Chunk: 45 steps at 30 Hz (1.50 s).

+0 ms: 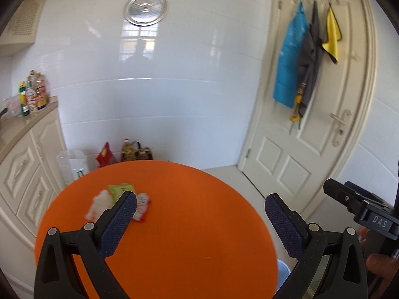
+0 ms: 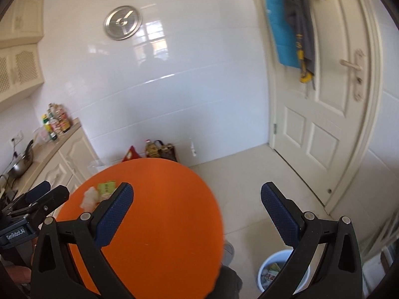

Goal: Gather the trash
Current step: 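Return both tools to the orange table, then grasp the white plastic bag with the left tool while the right tool grasps the crumpled tissue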

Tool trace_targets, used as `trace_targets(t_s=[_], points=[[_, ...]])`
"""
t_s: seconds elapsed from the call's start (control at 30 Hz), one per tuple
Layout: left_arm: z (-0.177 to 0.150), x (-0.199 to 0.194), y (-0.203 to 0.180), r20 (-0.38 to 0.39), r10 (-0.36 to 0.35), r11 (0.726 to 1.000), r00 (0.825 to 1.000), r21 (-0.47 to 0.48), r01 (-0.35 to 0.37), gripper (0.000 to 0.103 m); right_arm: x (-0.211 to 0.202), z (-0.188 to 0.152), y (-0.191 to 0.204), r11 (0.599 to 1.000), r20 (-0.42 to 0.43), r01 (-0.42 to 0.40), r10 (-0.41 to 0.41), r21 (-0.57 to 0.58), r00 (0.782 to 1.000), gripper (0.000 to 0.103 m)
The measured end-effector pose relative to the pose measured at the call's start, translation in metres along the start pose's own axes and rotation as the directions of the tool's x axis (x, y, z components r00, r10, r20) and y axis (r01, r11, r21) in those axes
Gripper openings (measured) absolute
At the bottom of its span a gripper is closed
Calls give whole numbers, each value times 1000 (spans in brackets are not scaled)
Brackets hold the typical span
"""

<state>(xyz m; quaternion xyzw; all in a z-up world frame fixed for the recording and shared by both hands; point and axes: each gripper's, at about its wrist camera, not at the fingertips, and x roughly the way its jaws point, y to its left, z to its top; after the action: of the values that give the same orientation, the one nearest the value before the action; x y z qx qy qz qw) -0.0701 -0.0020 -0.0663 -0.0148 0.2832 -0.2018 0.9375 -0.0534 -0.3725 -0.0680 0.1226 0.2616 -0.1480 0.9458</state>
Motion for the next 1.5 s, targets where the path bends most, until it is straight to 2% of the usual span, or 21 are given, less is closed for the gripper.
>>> trace_targets(t_s=[0.3, 0.5, 0.7, 0.8, 0.93, 1.1, 1.23, 1.27, 1.33, 1.4, 1.5], points=[[-36, -46, 51, 26, 153, 985, 988, -85, -150, 102, 32, 2, 94, 983, -40, -137, 133, -124, 990, 103], [-41, -21, 71, -29, 224, 967, 974, -118, -226, 102, 76, -10, 139, 962, -124, -203, 182, -183, 975, 103], [-24, 50, 85, -119, 251, 958, 961, -109, -264, 102, 136, -27, 164, 953, -229, -230, 183, -198, 956, 103], [-23, 86, 92, -174, 242, 959, 954, -103, -262, 102, 165, -37, 170, 952, -281, -232, 172, -200, 944, 103], [-6, 144, 97, -232, 229, 962, 945, -92, -256, 102, 201, -49, 172, 956, -337, -218, 144, -195, 931, 103], [10, 227, 116, -313, 221, 964, 924, -74, -256, 100, 245, -60, 173, 962, -397, -195, 106, -190, 912, 103], [18, 275, 131, -340, 195, 968, 920, -84, -236, 98, 264, -66, 180, 962, -426, -208, 116, -177, 897, 103], [20, 281, 133, -341, 186, 970, 921, -87, -229, 94, 267, -66, 182, 959, -426, -225, 133, -174, 895, 103], [24, 295, 137, -350, 154, 973, 924, -111, -204, 76, 268, -67, 188, 950, -426, -259, 165, -174, 889, 99], [27, 312, 142, -365, 110, 975, 924, -140, -172, 51, 272, -69, 194, 941, -432, -291, 194, -171, 881, 92], [33, 326, 147, -357, 98, 977, 929, -145, -159, 37, 276, -71, 203, 930, -444, -324, 219, -176, 869, 78]])
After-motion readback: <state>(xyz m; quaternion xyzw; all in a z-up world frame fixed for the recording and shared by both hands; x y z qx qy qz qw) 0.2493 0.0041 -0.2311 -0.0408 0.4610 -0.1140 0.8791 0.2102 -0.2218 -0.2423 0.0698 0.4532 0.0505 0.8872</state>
